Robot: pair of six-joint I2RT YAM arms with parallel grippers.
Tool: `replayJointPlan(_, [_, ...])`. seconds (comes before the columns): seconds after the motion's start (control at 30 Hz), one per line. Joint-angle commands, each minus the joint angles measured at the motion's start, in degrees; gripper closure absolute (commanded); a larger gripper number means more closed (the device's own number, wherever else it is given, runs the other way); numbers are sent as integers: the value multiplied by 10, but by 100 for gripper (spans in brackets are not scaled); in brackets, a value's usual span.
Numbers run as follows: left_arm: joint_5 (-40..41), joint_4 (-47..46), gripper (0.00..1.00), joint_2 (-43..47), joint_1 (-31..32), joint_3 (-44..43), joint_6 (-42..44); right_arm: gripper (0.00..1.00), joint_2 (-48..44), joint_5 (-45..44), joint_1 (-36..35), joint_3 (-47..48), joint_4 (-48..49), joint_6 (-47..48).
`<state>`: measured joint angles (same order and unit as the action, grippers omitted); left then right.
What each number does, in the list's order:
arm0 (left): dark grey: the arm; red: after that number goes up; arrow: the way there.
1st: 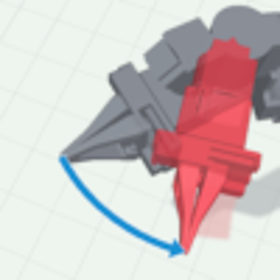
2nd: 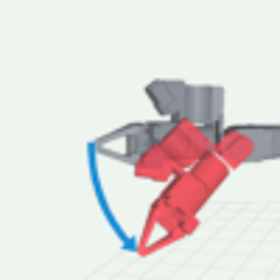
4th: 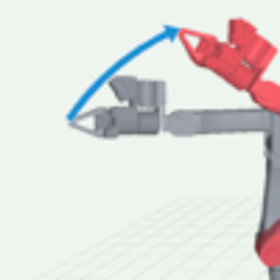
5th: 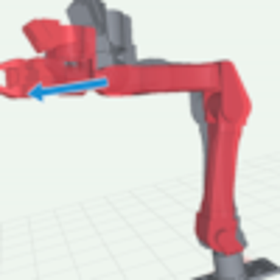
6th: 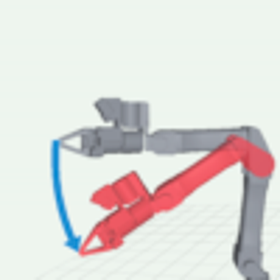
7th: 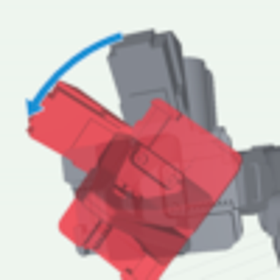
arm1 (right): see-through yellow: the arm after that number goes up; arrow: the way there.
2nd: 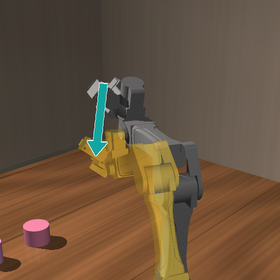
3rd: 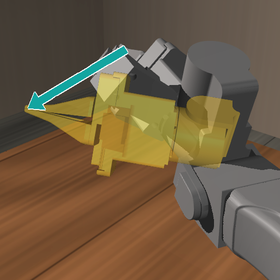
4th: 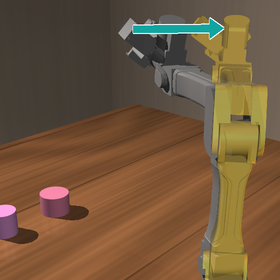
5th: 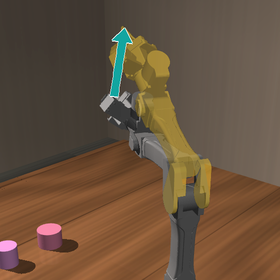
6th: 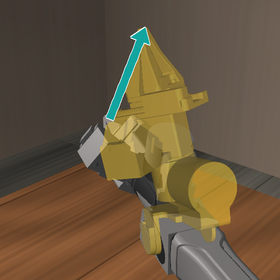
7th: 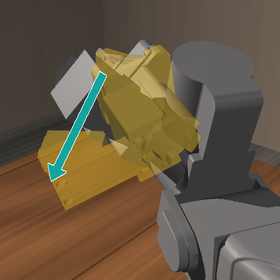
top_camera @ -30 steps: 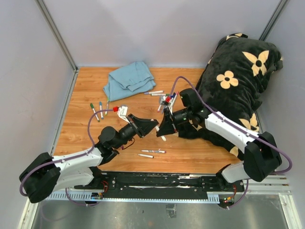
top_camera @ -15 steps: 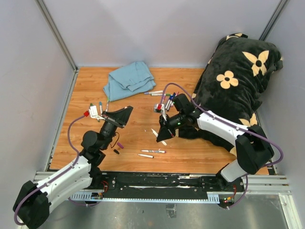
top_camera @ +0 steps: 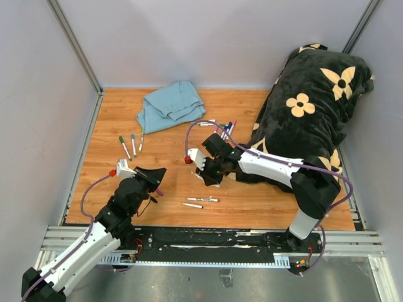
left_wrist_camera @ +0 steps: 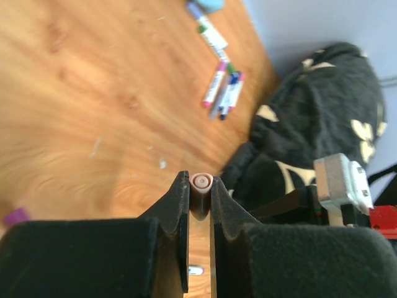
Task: Open the pen caps
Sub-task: Open the pen cap from the pen.
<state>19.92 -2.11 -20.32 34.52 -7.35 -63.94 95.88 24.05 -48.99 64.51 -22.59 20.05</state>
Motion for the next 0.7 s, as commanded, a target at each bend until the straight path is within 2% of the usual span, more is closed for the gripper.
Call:
replayJointPlan(0.0, [50,162,100,-14,-4,-27,-87,91,29,-79,-18,21,-19,16])
replayJointPlan(0.2, [43,179,100,-93,-4,-45,-116,88,54,-85,-36,30,-26,20])
replayJointPlan(0.33, [39,177,100,-129,-4,-52,-117,87,66,-50,-44,37,-42,26])
replayJointPlan(0.67, [46,163,100,-138,-4,-31,-140,85,94,-36,-56,49,-61,29])
